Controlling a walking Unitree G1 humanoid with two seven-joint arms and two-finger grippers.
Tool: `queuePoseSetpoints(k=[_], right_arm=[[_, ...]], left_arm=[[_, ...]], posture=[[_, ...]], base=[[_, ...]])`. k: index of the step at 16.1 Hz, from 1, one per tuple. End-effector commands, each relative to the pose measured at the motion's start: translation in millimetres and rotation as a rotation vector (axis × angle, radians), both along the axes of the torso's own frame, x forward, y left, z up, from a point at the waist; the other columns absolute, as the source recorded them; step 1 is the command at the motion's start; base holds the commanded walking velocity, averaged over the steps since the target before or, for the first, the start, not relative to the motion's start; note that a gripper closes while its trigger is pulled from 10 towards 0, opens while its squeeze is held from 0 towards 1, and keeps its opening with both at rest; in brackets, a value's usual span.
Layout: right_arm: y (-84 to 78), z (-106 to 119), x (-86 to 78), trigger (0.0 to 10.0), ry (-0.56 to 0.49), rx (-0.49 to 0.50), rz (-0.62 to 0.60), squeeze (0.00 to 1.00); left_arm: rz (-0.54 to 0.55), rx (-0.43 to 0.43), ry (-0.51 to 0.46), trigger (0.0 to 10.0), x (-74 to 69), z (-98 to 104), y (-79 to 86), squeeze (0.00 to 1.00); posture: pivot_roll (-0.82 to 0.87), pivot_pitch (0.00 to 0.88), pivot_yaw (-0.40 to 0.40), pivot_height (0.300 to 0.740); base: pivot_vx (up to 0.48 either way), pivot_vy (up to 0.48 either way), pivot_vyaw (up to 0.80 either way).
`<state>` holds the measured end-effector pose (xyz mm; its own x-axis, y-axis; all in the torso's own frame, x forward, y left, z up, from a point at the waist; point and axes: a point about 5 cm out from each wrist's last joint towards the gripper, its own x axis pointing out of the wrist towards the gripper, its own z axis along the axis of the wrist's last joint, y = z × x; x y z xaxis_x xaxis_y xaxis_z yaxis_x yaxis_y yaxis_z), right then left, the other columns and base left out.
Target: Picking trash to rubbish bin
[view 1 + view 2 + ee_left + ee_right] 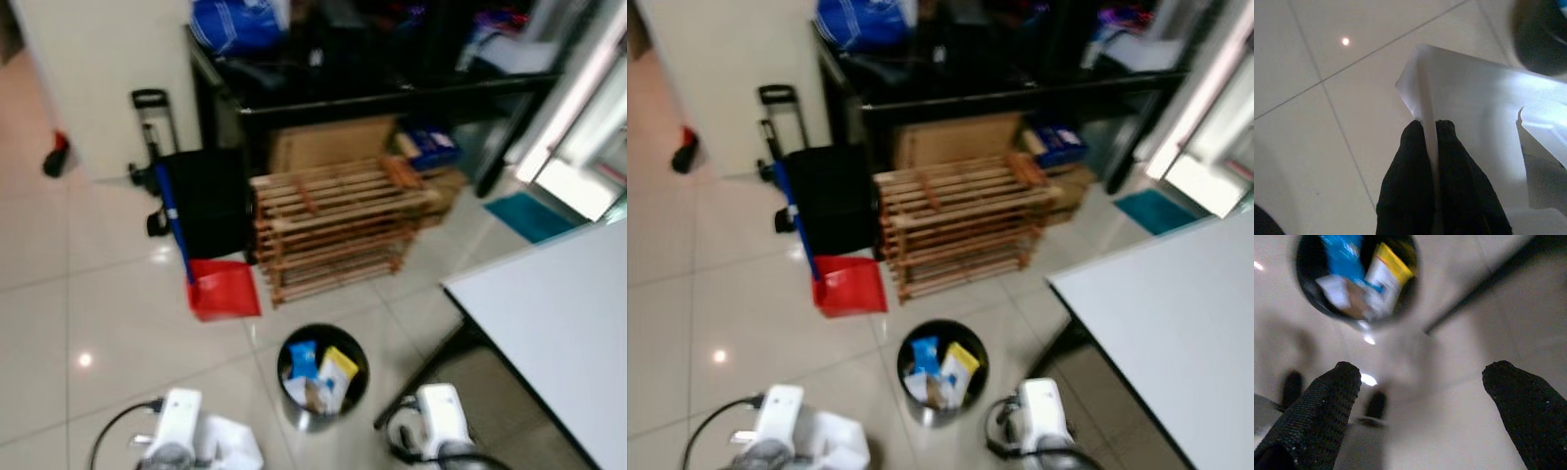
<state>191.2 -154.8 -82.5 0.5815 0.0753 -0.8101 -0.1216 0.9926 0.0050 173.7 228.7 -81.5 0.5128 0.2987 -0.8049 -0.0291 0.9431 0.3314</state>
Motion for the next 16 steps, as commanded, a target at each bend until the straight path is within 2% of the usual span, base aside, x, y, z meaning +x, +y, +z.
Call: queuePoseSetpoints(k=[1, 11, 14, 16], right_arm=[[-17.8, -0.1, -2.7, 10.0, -0.001, -0.036, -0.035, 0.00], [-17.1, 2.4, 2.0, 10.0, -0.018, -0.036, -0.038, 0.00], [-14.4, 11.7, 18.7, 10.0, -0.085, -0.014, -0.065, 0.00], [-13.7, 13.8, 22.6, 10.0, -0.094, -0.016, -0.062, 0.00]], left_arm=[[-0.021, -0.042, -0.024, 10.0, 6.1, 0.0, -14.0, 0.00], [-0.032, -0.038, -0.018, 10.0, 5.6, -0.3, -14.0, 0.00], [-0.026, -0.001, -0.054, 10.0, 11.9, 4.9, -6.0, 0.00], [-0.009, 0.016, -0.101, 10.0, 20.0, 10.5, -2.3, 0.00]], posture=[[0.03, 0.038, -0.093, 0.740], [0.03, 0.037, -0.094, 0.740], [0.03, 0.038, -0.094, 0.740], [0.04, 0.038, -0.100, 0.740]], base=[[0.000, 0.000, 0.00], [0.000, 0.000, 0.00], [0.000, 0.000, 0.00], [0.000, 0.000, 0.00]])
